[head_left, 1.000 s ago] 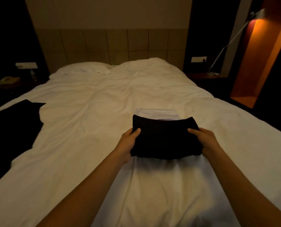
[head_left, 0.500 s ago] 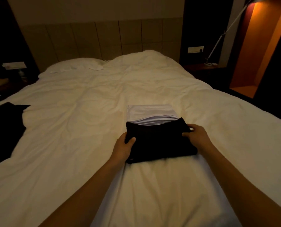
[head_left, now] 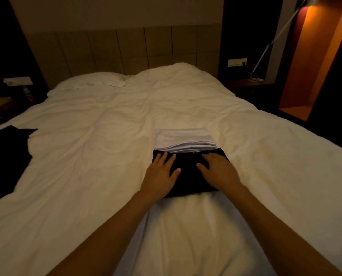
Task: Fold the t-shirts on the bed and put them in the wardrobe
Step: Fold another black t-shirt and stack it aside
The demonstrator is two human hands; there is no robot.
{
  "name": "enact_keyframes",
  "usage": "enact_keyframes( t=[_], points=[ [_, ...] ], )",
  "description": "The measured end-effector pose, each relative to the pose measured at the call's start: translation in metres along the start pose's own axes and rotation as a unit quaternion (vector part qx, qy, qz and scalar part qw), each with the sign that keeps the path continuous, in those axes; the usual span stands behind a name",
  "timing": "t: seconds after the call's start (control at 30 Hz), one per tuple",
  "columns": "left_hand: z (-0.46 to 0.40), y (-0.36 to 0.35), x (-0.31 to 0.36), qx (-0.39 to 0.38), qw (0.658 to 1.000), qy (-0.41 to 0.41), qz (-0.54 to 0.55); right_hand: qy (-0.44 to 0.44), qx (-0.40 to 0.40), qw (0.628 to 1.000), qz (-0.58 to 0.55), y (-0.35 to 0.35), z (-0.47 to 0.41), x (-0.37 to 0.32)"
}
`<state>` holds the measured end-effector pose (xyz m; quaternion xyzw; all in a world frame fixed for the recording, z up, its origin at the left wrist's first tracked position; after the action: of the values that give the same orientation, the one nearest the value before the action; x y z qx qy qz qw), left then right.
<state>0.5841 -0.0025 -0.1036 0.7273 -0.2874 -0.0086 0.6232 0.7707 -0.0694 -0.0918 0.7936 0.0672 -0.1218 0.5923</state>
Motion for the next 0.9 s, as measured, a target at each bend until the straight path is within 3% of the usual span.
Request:
enact_keyframes(
  t=[0.1,0.3,0.53,0.77,0.9],
  points=[
    [0.007,-0.022,-0.017,-0.079,0.995,0.064,0.003,-0.020,-0.072,0.996,0.053,-0.023,0.012,0.000],
    [0.022,-0.009,-0.024,-0.116,0.986,0.091,0.075,-0.029,-0.043,0.997,0.057,-0.020,0.025,-0.016],
    [0.072,0.079,-0.036,0.018,0.990,0.096,0.105,0.023,0.081,0.996,-0.039,0.018,0.053,-0.109],
    [0.162,0.171,-0.103,0.099,0.980,0.149,0.093,0.096,0.108,0.979,-0.141,0.030,0.083,-0.238],
    [0.214,0.211,-0.162,0.155,0.962,0.200,0.108,0.135,0.083,0.970,-0.186,0.016,0.095,-0.318]
  ],
)
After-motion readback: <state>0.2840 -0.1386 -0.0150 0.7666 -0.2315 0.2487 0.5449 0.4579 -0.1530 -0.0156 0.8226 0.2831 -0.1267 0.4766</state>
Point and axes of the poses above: each hand's wrist, its own z-axis away from the middle knuckle, its own y-axis out of the back of the hand, x = y × z, the point moved 4 cm from there along -z, towards the middle knuckle, and after that the axes turned 11 degrees about y, right-handed, at the moved point
